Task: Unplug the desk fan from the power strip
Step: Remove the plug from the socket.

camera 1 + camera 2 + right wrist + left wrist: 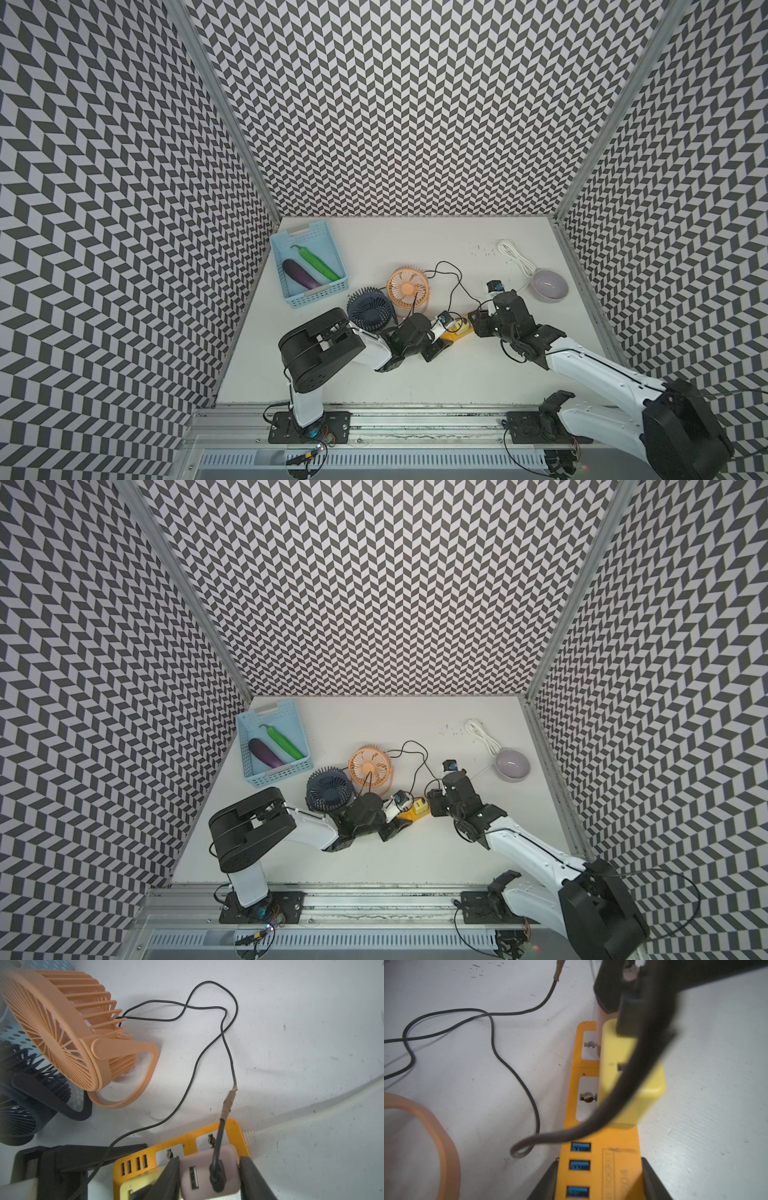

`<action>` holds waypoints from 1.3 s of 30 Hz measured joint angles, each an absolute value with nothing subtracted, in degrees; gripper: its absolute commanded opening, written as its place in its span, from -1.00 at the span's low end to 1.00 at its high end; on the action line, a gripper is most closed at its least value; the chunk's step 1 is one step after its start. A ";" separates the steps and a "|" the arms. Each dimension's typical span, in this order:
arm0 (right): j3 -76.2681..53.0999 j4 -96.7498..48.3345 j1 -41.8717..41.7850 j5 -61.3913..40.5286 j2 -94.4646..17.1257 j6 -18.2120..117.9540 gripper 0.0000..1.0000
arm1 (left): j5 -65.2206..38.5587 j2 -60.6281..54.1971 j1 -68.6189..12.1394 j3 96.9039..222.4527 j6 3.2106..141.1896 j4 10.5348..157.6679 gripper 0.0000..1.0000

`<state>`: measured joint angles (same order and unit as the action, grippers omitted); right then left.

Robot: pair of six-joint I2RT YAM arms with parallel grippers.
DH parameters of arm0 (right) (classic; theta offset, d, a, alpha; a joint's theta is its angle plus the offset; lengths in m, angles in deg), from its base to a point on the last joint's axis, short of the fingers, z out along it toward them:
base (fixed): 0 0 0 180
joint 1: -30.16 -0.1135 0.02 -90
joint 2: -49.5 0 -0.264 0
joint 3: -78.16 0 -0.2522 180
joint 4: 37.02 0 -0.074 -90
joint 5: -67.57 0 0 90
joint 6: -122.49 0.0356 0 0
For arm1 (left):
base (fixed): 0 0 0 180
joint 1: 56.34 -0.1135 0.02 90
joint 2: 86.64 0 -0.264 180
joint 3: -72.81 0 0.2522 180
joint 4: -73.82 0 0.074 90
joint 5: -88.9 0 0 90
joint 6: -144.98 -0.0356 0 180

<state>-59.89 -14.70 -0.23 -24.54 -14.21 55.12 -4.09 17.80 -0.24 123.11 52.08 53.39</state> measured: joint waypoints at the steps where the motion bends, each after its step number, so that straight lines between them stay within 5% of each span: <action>1: -59.85 -14.61 -0.23 -24.61 -14.21 54.97 -0.49 | -4.11 17.80 -0.24 123.11 52.08 53.41 -0.62; 39: -59.52 -12.47 -3.86 -28.89 -13.14 54.81 -0.57 | -5.24 17.80 -0.40 123.13 52.39 53.43 -0.63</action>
<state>-59.52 -12.47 -3.86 -28.89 -13.14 54.81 -5.24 17.80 -0.40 123.13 52.39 53.43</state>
